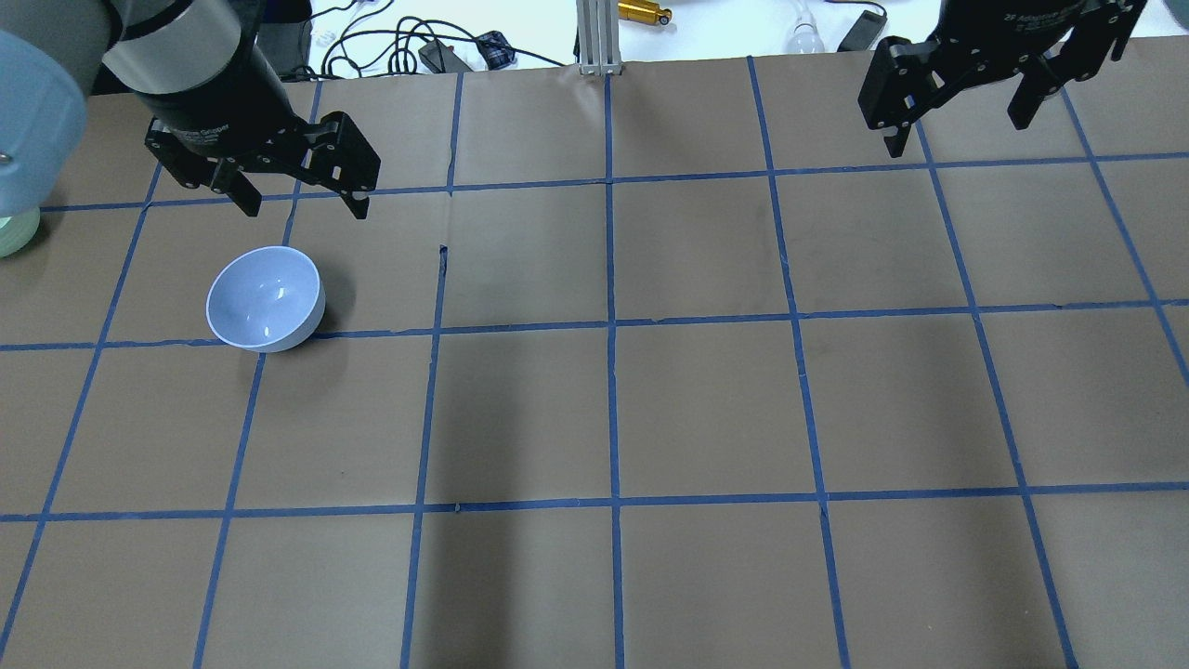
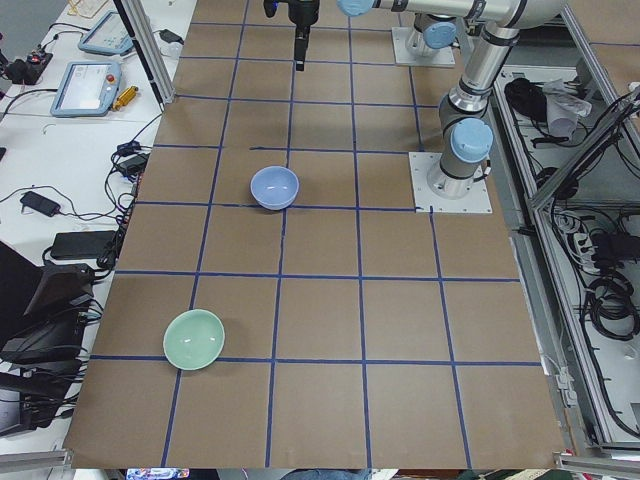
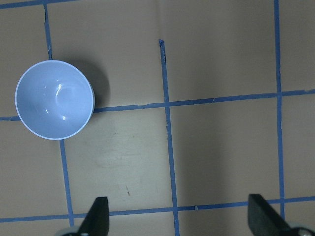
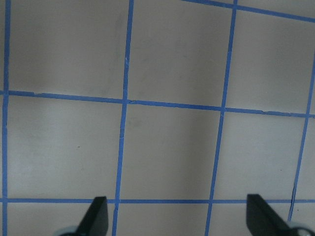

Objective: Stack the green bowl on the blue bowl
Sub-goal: 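Move the left gripper away from the blue bowl toward the green bowl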

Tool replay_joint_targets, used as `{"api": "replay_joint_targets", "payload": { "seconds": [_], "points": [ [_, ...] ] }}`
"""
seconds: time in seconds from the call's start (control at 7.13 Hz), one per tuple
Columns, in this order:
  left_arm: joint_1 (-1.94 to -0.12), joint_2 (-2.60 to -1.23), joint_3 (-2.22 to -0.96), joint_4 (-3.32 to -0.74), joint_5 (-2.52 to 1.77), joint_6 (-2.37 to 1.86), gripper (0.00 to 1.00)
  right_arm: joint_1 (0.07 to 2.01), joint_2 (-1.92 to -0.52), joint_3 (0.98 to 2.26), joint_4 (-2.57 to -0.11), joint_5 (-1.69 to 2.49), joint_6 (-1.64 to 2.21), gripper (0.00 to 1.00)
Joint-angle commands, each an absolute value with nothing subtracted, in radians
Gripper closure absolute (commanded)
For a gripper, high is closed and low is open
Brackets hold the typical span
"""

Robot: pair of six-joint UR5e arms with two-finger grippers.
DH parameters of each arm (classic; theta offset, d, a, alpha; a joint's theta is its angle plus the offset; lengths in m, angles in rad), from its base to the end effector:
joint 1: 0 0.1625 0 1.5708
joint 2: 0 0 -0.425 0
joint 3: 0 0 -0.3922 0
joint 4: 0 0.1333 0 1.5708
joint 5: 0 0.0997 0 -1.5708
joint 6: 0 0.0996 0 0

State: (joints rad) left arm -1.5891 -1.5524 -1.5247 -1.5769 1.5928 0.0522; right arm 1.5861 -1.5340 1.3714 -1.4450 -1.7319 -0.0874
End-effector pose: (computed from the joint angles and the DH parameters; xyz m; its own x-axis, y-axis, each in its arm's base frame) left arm -0.1400 -0.4864 0.5191 -0.9973 0.0691 -0.0250 0.0704 0.9959 -0.0571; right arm 0.1251 -0.5041 0.5561 -0.9819 -0.0964 0.1629 -0.1014 0.9946 -0.0227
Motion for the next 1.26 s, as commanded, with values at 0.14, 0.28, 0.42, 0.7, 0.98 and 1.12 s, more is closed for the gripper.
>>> {"api": "replay_joint_targets", "payload": {
  "seconds": [0.14, 0.28, 0.42, 0.7, 0.98, 1.12],
  "points": [
    [-1.588, -1.548, -1.534, -1.577, 1.597, 0.052, 0.00, 1.586, -1.534, 1.371, -1.445, -1.732, -0.087, 0.00],
    [-1.589, -1.555, -1.534, -1.577, 1.598, 0.052, 0.00, 1.586, -1.534, 1.371, -1.445, -1.732, -0.087, 0.00],
    [-1.588, -1.552, -1.531, -1.577, 1.601, 0.052, 0.00, 1.586, -1.534, 1.371, -1.445, -1.732, -0.087, 0.00],
    [-1.582, -1.555, -1.528, -1.578, 1.594, 0.052, 0.00, 1.586, -1.534, 1.371, -1.445, -1.732, -0.087, 0.00],
    [-1.574, -1.555, -1.539, -1.578, 1.603, 0.110, 0.00, 1.586, -1.534, 1.371, -1.445, -1.732, -0.087, 0.00],
    [-1.543, -1.551, -1.537, -1.578, 1.609, 0.261, 0.00, 1.586, -1.534, 1.371, -1.445, -1.732, -0.087, 0.00]
  ]
}}
